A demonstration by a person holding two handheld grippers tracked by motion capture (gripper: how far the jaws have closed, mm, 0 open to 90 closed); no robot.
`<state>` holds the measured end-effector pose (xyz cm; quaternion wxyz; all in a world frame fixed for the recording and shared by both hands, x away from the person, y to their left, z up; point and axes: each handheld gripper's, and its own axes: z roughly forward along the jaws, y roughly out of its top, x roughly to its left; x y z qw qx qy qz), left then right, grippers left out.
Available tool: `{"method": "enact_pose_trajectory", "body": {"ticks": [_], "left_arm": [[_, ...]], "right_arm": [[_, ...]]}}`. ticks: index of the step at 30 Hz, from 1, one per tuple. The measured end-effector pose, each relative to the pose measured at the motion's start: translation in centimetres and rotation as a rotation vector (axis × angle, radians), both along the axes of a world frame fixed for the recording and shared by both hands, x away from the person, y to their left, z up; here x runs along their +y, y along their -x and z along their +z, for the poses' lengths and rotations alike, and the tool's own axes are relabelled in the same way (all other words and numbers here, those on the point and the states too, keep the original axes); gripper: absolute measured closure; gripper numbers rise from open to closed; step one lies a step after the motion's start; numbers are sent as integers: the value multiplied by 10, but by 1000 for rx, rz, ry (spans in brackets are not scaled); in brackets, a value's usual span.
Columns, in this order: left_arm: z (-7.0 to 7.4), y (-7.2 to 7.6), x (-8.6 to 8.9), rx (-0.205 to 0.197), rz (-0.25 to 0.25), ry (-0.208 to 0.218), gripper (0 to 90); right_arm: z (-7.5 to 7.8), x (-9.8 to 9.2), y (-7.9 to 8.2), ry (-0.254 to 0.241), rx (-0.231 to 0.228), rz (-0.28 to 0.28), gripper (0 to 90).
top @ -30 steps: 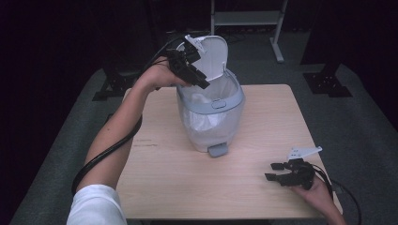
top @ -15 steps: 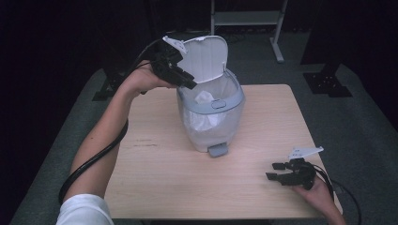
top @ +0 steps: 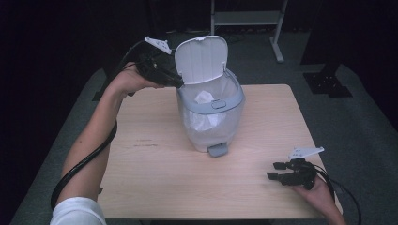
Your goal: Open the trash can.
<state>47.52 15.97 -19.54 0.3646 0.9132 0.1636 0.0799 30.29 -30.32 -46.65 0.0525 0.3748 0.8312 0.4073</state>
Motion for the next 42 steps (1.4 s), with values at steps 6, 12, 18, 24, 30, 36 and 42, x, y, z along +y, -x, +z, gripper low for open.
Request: {"method": "enact_pose_trajectory", "body": {"ticks": [6,12,18,24,30,36,42], "left_arm": [[-4,-5,12,10,13,6,687],[-7,-12,20,16,37,9,692],[-8,-21,23,13,50,-2,705],[-10,-30,28,18,94,-2,738],[-6,-41,31,11,119,12,810],[-7,-56,28,4,126,20,826],[-12,-72,26,25,148,62,826]], "right_arm": [[-1,-1,-1,-3,0,-6,410],[-2,-2,-1,-4,8,-6,410],[-1,-2,-1,0,9,-11,410],[-1,-5,0,-5,6,-17,410],[-1,-5,0,-3,6,-15,410],[-2,-5,-1,0,11,-14,410],[-3,-5,-2,4,16,-13,410]]}}
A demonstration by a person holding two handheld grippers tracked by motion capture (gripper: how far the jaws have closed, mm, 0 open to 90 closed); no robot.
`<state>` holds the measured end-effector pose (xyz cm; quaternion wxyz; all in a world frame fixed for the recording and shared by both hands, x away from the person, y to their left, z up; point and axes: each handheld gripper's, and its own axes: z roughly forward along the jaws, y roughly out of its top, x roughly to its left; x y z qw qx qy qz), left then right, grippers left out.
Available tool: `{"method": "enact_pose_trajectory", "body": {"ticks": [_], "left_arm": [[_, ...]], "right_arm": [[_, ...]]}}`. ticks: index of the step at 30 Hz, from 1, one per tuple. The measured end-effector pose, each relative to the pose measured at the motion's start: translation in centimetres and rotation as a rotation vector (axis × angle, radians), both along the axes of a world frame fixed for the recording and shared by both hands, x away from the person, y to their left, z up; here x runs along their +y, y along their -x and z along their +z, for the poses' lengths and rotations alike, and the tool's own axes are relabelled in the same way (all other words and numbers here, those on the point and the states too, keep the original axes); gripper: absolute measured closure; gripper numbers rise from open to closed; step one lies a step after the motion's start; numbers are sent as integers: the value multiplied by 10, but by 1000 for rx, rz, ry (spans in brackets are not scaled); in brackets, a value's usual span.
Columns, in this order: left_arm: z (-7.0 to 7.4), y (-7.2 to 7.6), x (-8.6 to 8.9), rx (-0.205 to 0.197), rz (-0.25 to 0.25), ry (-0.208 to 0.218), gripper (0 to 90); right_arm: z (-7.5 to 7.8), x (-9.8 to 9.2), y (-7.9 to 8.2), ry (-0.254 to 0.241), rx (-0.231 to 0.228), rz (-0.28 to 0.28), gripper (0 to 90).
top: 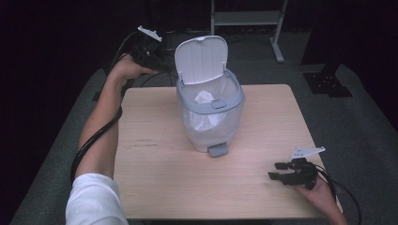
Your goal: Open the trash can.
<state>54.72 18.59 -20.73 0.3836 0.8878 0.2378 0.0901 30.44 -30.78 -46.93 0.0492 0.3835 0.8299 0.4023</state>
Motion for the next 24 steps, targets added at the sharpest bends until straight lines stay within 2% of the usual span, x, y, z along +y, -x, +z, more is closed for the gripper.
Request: {"method": "enact_pose_trajectory", "body": {"ticks": [3,5,9,11,16,21,24], "left_arm": [[-1,-4,-2,1,-2,4,826],[-1,-9,-4,5,-2,35,825],[0,-12,-9,3,-6,48,825],[1,-14,-13,-3,-24,63,825],[4,-13,-20,-8,-61,90,824],[7,-11,-23,-16,-64,89,825],[8,-8,-23,-17,-83,101,825]], "right_arm": [[0,0,0,-3,3,2,410],[-1,1,-1,-2,8,4,410],[-2,2,-1,1,9,7,410],[-2,1,-1,0,13,3,410],[-2,0,-1,-4,8,0,410],[-3,1,-1,0,16,5,410],[-3,3,-2,1,16,13,410]]}}
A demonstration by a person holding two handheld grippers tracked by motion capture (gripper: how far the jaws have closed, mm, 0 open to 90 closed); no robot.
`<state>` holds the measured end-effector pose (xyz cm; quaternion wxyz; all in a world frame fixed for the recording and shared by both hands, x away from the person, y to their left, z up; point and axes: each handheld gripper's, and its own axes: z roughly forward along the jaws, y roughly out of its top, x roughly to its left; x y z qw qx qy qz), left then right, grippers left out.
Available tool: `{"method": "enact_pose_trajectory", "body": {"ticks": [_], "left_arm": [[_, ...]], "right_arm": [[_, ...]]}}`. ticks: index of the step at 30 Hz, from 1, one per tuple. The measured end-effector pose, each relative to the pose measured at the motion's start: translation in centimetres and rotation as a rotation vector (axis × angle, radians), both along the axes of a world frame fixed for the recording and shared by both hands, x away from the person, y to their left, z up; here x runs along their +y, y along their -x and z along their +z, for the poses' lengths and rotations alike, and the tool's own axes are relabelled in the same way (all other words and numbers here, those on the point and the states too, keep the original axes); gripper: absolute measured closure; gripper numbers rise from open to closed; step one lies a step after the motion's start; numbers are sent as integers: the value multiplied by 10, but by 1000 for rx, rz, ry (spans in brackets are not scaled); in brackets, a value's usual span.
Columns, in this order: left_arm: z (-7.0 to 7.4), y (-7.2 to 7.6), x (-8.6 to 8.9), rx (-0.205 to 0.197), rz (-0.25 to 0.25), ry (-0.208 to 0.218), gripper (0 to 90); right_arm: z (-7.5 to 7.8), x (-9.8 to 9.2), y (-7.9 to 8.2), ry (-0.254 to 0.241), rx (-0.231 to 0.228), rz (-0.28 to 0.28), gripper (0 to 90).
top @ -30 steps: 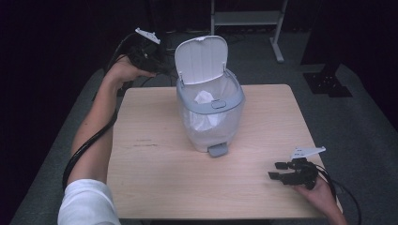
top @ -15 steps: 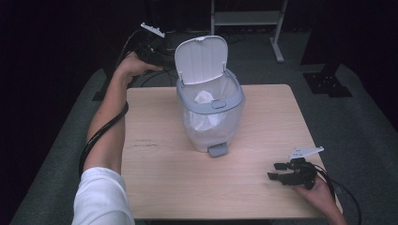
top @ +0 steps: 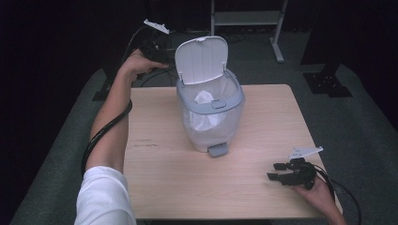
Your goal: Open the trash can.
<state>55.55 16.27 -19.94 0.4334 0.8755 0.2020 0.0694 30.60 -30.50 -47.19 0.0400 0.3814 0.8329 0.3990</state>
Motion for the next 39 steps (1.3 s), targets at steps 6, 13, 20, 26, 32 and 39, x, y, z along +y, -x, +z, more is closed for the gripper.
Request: {"method": "enact_pose_trajectory", "body": {"ticks": [6,13,20,26,32,39], "left_arm": [[5,8,-11,-18,-44,-23,823],[12,19,-29,-45,-104,-51,809],[17,33,-47,-71,-151,-106,786],[12,39,-52,-63,-157,-107,754],[6,44,-57,-54,-170,-111,722],[2,50,-63,-46,-192,-120,680]], "right_arm": [[0,2,-1,2,0,5,410],[0,3,0,4,0,7,410],[1,4,1,7,-9,9,410],[2,5,1,10,-10,13,410],[2,7,1,11,-10,19,411],[1,9,2,15,-8,21,410]]}}
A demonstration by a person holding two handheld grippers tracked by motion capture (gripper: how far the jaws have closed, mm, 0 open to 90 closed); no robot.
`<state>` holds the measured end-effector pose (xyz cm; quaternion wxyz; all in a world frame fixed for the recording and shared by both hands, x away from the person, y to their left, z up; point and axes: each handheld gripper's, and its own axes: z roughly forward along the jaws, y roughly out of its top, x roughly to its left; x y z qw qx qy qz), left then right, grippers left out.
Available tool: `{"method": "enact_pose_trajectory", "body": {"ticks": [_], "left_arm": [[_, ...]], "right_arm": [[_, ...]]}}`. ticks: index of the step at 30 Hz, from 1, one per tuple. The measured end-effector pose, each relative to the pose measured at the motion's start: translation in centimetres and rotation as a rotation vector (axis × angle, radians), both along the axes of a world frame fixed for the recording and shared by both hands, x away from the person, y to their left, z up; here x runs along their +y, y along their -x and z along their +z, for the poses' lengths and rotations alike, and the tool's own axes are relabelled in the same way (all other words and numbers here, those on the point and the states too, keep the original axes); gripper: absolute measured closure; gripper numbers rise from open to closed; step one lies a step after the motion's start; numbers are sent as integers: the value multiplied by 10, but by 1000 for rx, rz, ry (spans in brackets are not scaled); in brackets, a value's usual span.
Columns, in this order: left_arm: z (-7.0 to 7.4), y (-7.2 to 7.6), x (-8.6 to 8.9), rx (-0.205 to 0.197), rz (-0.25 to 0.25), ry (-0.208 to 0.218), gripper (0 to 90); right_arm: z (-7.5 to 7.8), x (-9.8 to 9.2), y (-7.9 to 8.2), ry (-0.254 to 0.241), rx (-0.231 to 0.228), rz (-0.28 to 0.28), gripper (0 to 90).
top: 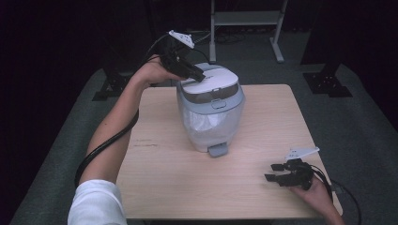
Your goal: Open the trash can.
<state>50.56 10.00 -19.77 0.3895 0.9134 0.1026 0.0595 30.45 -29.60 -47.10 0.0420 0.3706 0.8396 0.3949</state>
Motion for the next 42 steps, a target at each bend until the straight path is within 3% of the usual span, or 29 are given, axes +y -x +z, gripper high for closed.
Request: {"method": "enact_pose_trajectory", "body": {"ticks": [6,7,16,22,26,37,39,40,41,42], "left_arm": [[-5,6,-5,-6,-8,-8,650],[-6,8,-6,-18,-7,-24,646],[-15,14,-17,-11,-15,-47,612],[-16,18,-22,-15,-15,-32,607],[-19,19,-23,5,-16,0,611],[-26,23,-20,-19,-15,48,632],[-26,23,-21,-20,-13,45,636],[-25,24,-22,-27,-15,35,636],[-25,27,-25,-50,-17,-5,671],[-25,27,-25,-50,-17,-5,678]], "right_arm": [[0,1,1,2,-6,4,410],[0,1,1,2,-8,5,410],[2,1,2,0,-20,-1,410],[2,1,2,1,-21,2,408],[1,1,1,5,-20,4,408],[1,2,1,12,-21,8,407],[1,2,1,12,-22,8,407],[1,2,1,12,-22,8,407],[1,2,1,13,-22,9,407],[1,2,1,13,-22,9,407]]}}
